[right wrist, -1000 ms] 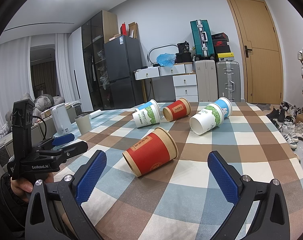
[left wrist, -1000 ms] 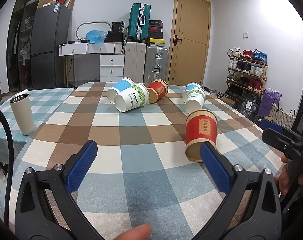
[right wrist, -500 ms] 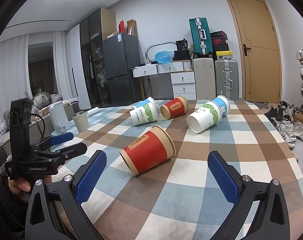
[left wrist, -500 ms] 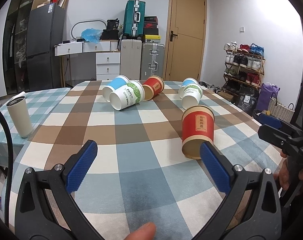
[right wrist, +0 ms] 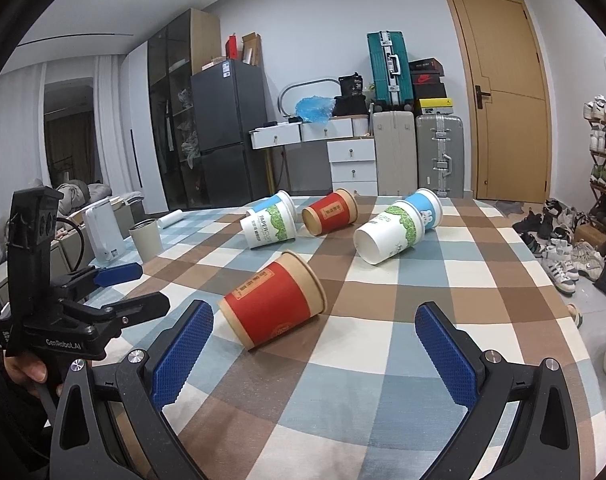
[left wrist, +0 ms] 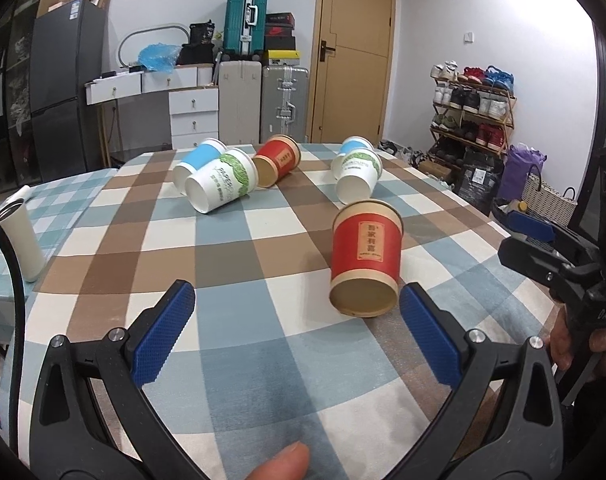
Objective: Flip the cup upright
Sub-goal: 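Move the left tool to the red kraft cup and close around its body, then lift the red kraft cup with the left tool off the table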
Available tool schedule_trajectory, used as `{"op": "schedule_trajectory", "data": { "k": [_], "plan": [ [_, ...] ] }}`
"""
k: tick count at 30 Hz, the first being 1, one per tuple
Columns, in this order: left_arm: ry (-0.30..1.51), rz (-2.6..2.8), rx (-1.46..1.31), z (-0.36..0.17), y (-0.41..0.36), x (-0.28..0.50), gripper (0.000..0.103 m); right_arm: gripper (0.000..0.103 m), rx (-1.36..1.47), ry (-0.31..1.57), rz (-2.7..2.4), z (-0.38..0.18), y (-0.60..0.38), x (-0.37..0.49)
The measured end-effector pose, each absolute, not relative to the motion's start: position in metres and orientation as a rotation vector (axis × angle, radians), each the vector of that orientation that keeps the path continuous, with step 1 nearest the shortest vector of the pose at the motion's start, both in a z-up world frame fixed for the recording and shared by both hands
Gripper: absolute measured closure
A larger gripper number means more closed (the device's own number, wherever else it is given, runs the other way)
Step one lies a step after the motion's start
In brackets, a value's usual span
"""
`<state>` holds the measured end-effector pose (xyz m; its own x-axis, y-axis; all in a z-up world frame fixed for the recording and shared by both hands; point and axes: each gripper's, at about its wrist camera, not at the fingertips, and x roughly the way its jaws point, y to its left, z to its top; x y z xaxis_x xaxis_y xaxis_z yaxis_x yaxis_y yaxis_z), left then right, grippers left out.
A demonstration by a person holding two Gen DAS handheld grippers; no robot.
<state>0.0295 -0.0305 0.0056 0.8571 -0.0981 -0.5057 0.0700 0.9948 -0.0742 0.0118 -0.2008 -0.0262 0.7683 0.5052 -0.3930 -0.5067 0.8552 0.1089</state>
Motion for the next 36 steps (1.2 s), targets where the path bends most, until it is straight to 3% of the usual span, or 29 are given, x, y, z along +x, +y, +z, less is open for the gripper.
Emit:
{"op": "schedule_trajectory", "data": {
  "k": [12, 21, 26, 30, 36],
  "plan": [
    [0.69, -0.196, -0.052, -0.008, -0.063, 0.076, 0.001, 0.0, 0.006, 0.475, 0.51, -0.028, -0.211, 0.022],
    [0.771, -0.234, -0.059, -0.018, -0.08, 0.112, 0.01, 0.0, 0.026, 0.489, 0.504, -0.029, -0.219, 0.026],
    [0.803, -0.21, -0.061, -0.023, -0.084, 0.13, 0.024, 0.0, 0.037, 0.501, 0.505, -0.031, -0.22, 0.03],
    [0.822, -0.203, -0.105, -0.023, -0.08, 0.13, 0.047, 0.0, 0.041, 0.507, 0.506, -0.031, -0.221, 0.031],
    [0.782, -0.119, -0.145, -0.014, -0.072, 0.109, 0.048, 0.0, 0.038, 0.506, 0.51, -0.031, -0.218, 0.029]
  ]
}}
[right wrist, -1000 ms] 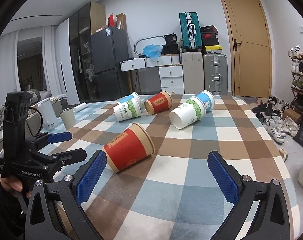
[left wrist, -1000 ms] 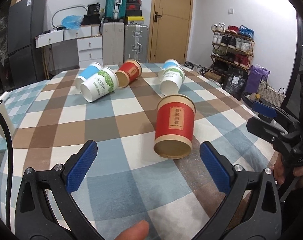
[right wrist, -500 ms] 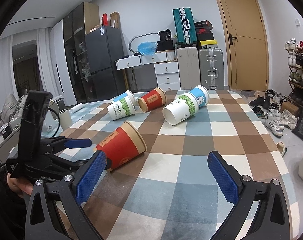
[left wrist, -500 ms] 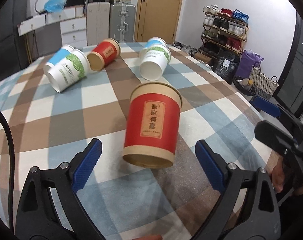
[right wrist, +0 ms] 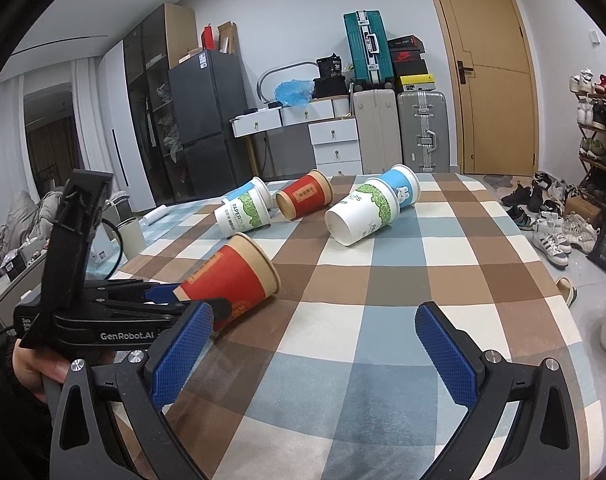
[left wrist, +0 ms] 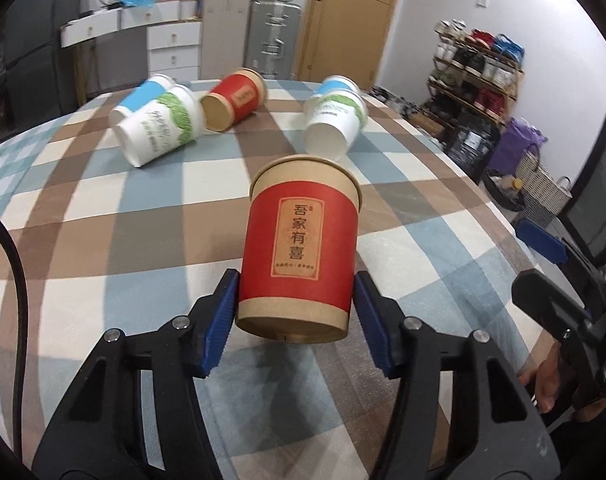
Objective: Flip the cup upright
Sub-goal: 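Lift the red kraft cup with the left tool off the table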
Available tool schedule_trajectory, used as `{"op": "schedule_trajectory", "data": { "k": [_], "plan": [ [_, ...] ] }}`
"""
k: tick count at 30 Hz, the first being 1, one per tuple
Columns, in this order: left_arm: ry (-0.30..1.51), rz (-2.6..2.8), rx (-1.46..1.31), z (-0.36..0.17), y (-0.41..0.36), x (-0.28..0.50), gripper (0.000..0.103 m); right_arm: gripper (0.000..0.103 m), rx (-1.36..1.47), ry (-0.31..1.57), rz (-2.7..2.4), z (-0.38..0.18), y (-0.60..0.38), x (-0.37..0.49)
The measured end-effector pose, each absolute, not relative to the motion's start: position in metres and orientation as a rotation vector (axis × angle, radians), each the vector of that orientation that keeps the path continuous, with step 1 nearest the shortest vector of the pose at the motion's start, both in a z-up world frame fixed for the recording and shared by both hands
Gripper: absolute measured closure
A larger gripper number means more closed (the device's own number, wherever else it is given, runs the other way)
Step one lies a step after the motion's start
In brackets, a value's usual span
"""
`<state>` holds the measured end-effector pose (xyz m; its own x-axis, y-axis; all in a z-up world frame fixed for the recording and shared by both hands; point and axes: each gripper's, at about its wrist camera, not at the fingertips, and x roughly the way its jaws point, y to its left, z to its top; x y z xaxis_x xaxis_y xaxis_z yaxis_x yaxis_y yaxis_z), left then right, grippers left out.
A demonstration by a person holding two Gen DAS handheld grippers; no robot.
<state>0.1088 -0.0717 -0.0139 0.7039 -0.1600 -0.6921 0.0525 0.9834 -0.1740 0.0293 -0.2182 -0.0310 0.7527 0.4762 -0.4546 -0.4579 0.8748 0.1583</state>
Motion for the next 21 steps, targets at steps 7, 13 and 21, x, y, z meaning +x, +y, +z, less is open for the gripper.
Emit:
{"op": "schedule_trajectory", "data": {
  "k": [7, 13, 21],
  "plan": [
    [0.708, -0.003, -0.168, 0.0, -0.062, 0.071, 0.048, 0.0, 0.034, 0.516, 0.547, -0.03, -0.206, 0.025],
    [0.685, 0.036, -0.209, -0.001, -0.058, 0.041, 0.048, 0.0, 0.024, 0.527, 0.552, -0.031, -0.198, 0.024],
    [0.67, 0.051, -0.243, -0.01, -0.062, 0.012, 0.048, 0.0, 0.0, 0.539, 0.552, -0.032, -0.191, 0.022]
  ]
}}
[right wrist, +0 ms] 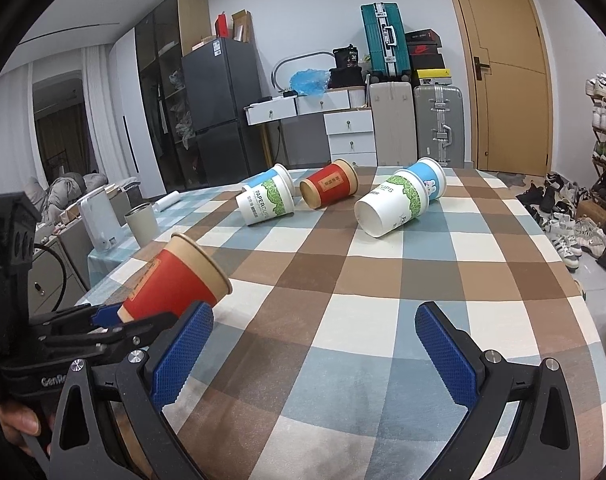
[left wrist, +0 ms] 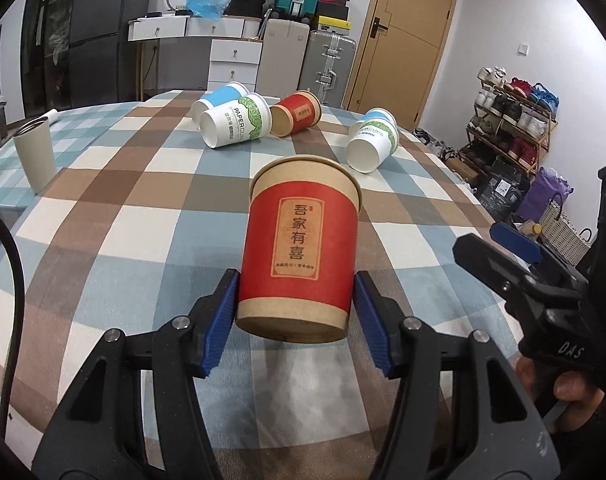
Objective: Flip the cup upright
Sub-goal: 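Lift the red kraft cup with the left tool off the table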
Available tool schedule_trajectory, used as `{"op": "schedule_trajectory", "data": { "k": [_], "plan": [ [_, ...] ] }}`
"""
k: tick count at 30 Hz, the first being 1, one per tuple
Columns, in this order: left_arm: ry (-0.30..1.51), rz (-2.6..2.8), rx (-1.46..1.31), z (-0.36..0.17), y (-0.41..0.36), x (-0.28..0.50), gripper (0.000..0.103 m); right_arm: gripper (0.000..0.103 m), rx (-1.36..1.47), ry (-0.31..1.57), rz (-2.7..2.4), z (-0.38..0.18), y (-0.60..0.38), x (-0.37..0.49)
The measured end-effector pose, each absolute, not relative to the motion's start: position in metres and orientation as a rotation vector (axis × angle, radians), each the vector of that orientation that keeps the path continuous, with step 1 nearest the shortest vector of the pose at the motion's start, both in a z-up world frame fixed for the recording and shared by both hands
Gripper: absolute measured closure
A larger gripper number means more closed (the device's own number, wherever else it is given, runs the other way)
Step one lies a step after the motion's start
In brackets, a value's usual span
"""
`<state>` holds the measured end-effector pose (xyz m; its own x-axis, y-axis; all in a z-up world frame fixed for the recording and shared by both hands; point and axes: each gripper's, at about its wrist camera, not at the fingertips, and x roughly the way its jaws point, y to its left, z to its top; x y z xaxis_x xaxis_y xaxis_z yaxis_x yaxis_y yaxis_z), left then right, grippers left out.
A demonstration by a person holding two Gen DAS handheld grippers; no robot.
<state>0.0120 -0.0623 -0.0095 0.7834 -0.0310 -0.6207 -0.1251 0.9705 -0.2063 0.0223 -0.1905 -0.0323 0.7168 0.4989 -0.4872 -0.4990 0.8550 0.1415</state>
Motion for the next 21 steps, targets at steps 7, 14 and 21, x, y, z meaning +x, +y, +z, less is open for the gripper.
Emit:
{"op": "schedule_trajectory", "data": {
  "k": [7, 14, 21],
  "plan": [
    [0.683, 0.057, -0.286, -0.015, -0.062, 0.005, 0.048, 0.0, -0.007, 0.544, 0.555, -0.032, -0.188, 0.022],
    [0.692, 0.074, -0.261, -0.021, -0.067, -0.001, 0.048, 0.0, -0.017, 0.564, 0.555, -0.034, -0.184, 0.024],
    [0.689, 0.071, -0.254, -0.024, -0.068, -0.003, 0.047, 0.0, -0.038, 0.581, 0.564, -0.038, -0.179, 0.025]
  ]
}}
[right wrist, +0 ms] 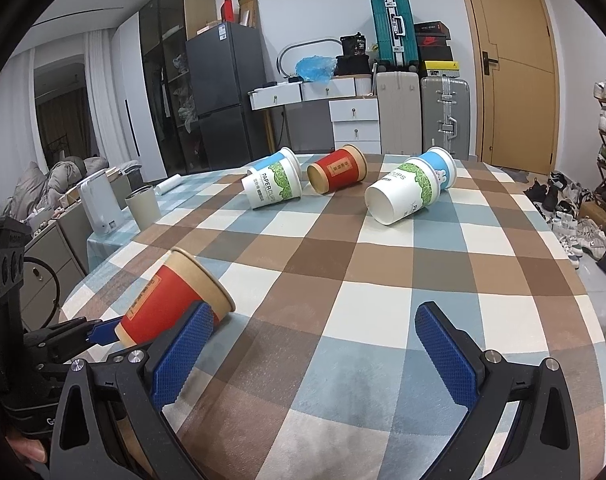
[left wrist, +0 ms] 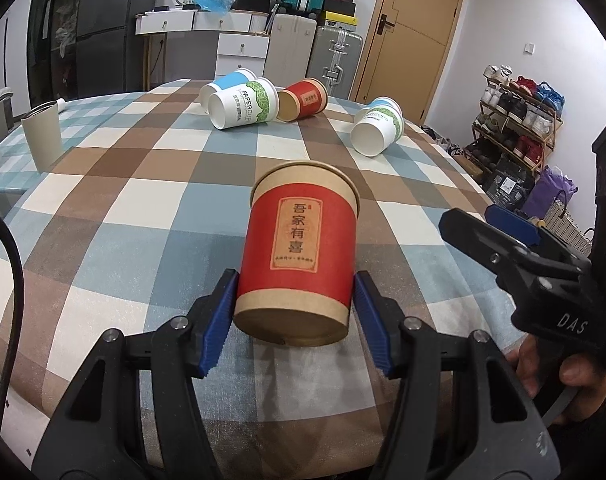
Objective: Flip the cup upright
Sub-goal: 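Lift the red kraft cup with the left tool off the table, then bring the right tool to the cup and close on it while the left tool releases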
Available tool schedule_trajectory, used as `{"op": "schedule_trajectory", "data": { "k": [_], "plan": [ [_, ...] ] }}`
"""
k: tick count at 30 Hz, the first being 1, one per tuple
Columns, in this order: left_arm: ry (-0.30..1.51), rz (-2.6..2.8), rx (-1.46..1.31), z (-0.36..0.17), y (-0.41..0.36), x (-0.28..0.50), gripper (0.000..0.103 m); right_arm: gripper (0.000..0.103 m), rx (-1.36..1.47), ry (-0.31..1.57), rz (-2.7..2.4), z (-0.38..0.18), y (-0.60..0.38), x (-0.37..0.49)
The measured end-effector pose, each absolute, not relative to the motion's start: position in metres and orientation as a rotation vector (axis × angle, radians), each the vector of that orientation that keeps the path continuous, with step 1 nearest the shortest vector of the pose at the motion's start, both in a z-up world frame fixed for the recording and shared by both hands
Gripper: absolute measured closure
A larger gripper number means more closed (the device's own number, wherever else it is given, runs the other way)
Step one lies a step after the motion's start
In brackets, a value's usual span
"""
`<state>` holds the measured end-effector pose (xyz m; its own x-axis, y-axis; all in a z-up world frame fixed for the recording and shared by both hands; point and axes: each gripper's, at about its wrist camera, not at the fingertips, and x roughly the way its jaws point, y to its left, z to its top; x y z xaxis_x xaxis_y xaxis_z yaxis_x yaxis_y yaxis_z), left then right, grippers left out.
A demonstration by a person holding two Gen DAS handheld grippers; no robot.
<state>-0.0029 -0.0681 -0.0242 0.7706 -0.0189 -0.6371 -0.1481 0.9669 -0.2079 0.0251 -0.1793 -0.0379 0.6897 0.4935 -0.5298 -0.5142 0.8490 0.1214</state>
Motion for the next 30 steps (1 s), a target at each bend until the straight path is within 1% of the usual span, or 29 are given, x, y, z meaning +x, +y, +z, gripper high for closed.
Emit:
{"op": "schedule_trajectory", "data": {
  "k": [1, 2, 4, 6, 8, 9, 10, 15, 23, 30],
  "plan": [
    [0.689, 0.066, -0.252, -0.024, -0.068, -0.003, 0.046, 0.0, -0.037, 0.583, 0.563, -0.038, -0.179, 0.025],
    [0.69, 0.06, -0.25, -0.024, -0.067, -0.003, 0.042, 0.0, -0.037, 0.584, 0.562, -0.038, -0.179, 0.025],
    [0.689, 0.058, -0.248, -0.023, -0.065, -0.005, 0.022, 0.0, -0.033, 0.584, 0.56, -0.039, -0.18, 0.026],
    [0.654, 0.061, -0.25, -0.018, -0.061, -0.01, 0.019, 0.0, -0.028, 0.587, 0.56, -0.039, -0.181, 0.026],
    [0.641, 0.054, -0.237, -0.013, -0.057, -0.013, 0.012, 0.0, -0.033, 0.588, 0.554, -0.038, -0.181, 0.026],
    [0.642, 0.051, -0.233, -0.011, -0.054, -0.013, 0.004, 0.0, -0.037, 0.592, 0.552, -0.038, -0.181, 0.027],
    [0.637, 0.049, -0.235, -0.01, -0.05, -0.014, 0.001, 0.0, -0.039, 0.599, 0.551, -0.038, -0.181, 0.027],
    [0.593, 0.036, -0.266, -0.001, -0.024, -0.017, 0.001, 0.0, -0.053, 0.645, 0.547, -0.037, -0.174, 0.029],
    [0.568, 0.078, -0.209, 0.001, 0.011, -0.013, 0.001, 0.0, 0.015, 0.748, 0.577, -0.035, -0.157, 0.037],
    [0.542, 0.091, -0.164, -0.003, 0.024, -0.001, 0.001, 0.0, 0.07, 0.835, 0.639, -0.036, -0.14, 0.044]
  ]
}}
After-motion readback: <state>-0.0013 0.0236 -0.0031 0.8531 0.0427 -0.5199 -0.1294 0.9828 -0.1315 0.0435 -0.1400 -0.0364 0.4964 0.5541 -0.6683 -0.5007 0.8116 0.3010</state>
